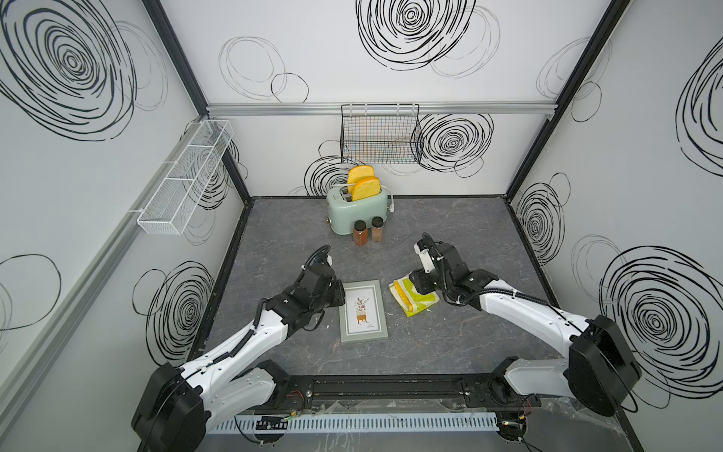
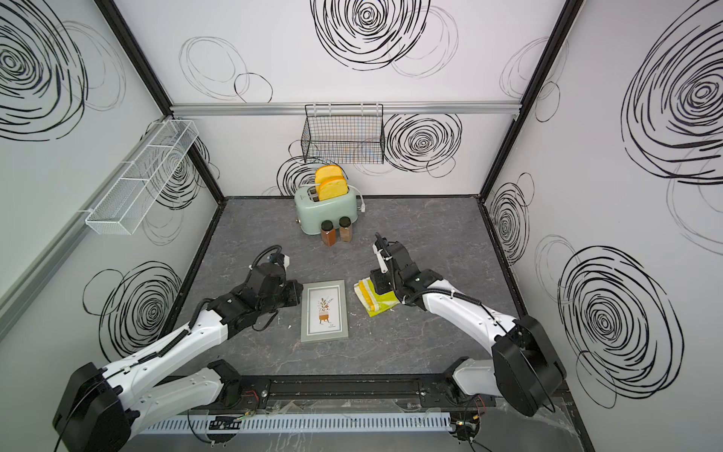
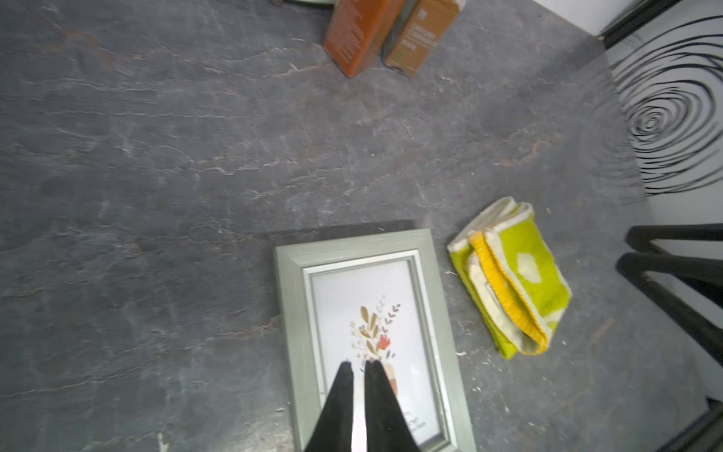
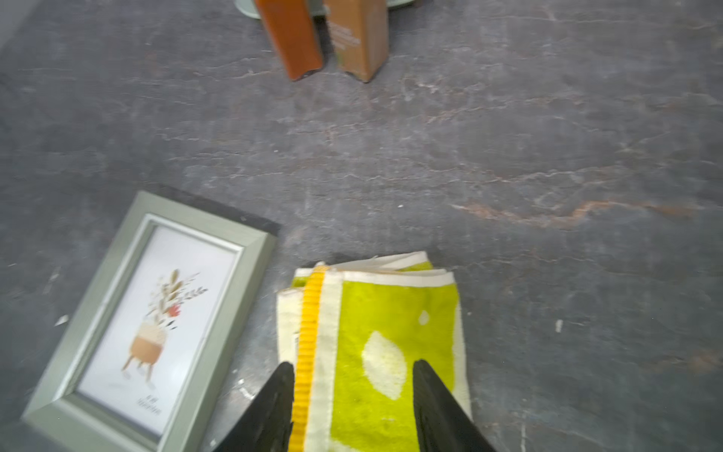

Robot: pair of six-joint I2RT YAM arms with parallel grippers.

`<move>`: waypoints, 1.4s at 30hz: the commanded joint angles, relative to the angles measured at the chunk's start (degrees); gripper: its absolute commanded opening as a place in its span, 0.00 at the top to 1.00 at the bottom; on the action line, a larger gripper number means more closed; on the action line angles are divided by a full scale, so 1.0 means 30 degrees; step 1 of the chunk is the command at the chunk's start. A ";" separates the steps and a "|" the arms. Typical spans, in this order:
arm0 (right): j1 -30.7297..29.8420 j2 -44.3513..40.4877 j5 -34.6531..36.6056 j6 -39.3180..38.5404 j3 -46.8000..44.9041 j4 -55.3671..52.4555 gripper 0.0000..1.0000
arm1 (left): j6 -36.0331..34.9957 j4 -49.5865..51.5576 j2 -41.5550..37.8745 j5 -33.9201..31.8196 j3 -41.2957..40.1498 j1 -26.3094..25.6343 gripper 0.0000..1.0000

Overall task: Wipe the picture frame with a cloth
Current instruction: Pick up the cleaning item at the center of the board.

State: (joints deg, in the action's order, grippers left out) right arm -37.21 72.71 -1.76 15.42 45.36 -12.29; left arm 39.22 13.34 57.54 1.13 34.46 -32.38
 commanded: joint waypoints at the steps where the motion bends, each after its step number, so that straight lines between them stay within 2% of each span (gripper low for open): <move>1: -0.0099 -0.1876 -0.1346 0.0376 -0.0829 0.1421 0.42 | 0.0565 -0.3340 -0.1760 0.2759 -0.0451 -0.0068 0.71; 3: -0.0120 -0.2058 -0.0008 0.0016 -0.0549 0.0487 0.35 | 0.0085 -0.1945 -0.1480 0.1707 0.0592 -0.0046 0.71; 8: -0.0134 -0.0106 0.1657 -0.0180 0.0660 -0.3000 0.25 | -0.0502 0.3967 0.2521 -0.1416 0.3531 -0.0271 0.71; 11: -0.0143 0.1774 0.2446 -0.0014 0.0987 -0.4136 0.22 | -0.0236 0.5044 0.4368 -0.2304 0.3924 -0.0397 0.66; 14: 0.0030 0.2508 0.2840 0.0213 0.0694 -0.3691 0.19 | 0.0090 0.5093 0.5198 -0.2098 0.3819 -0.0452 0.66; 16: 0.0441 0.2455 0.2797 0.0385 0.0418 -0.3134 0.11 | 0.0273 0.4833 0.4940 -0.1981 0.3483 -0.0486 0.66; 23: 0.2841 0.3231 0.0421 -0.0155 -0.0209 -0.1722 0.11 | 0.0578 0.4891 0.3815 -0.2102 0.2596 -0.0310 0.64; 28: 0.2410 0.3771 0.0027 -0.0628 0.0026 -0.2337 0.13 | 0.0633 0.4855 0.3589 -0.2034 0.2171 -0.0281 0.64; 34: 0.1695 0.3502 0.1722 -0.0219 0.0120 -0.2084 0.12 | 0.0728 0.4448 0.3468 -0.1746 0.1991 -0.0193 0.64; 42: 0.1737 0.6145 0.1110 -0.0068 -0.0180 -0.0449 0.10 | 0.0608 0.4344 0.3199 -0.1501 0.1830 -0.0047 0.64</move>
State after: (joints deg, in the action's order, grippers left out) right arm -32.01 89.38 2.00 14.31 45.67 -15.57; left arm 40.10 26.98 68.73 -3.51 40.69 -32.99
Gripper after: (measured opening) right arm 0.898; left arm 0.357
